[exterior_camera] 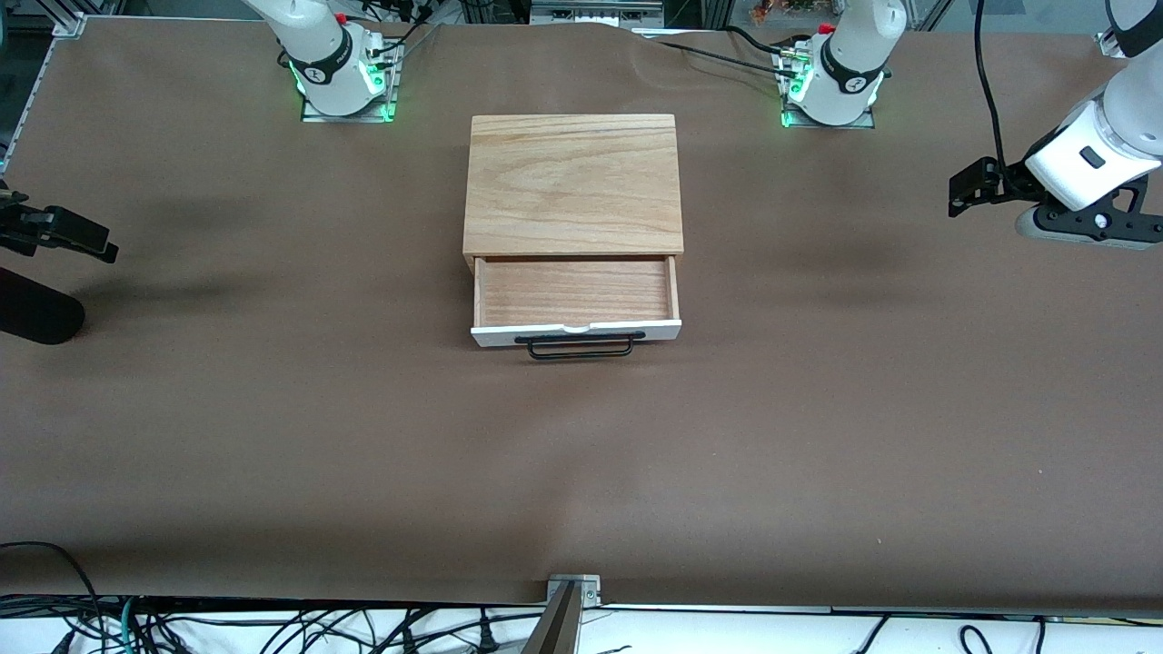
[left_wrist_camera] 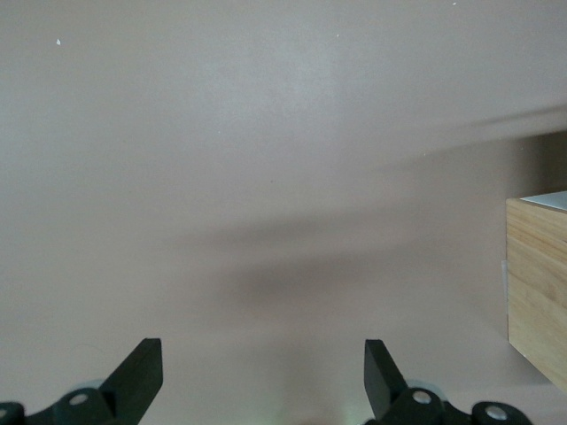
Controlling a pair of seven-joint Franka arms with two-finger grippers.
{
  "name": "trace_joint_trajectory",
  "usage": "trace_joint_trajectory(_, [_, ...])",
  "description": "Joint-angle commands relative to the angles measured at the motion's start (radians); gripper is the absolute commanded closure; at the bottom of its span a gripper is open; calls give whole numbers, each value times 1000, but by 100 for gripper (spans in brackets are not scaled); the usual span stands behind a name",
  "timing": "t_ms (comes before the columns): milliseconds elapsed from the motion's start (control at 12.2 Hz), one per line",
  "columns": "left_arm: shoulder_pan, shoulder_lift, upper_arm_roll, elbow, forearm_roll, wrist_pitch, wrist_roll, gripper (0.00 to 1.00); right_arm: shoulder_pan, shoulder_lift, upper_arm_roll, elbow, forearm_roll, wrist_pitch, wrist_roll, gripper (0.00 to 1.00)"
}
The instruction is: Pull top drawer with both arms simultaneously
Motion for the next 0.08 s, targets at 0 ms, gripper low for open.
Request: trace_joint_trajectory(0, [-2, -19, 0, -12, 10, -4, -17, 0, -8, -10, 10, -2, 7, -13, 17, 0])
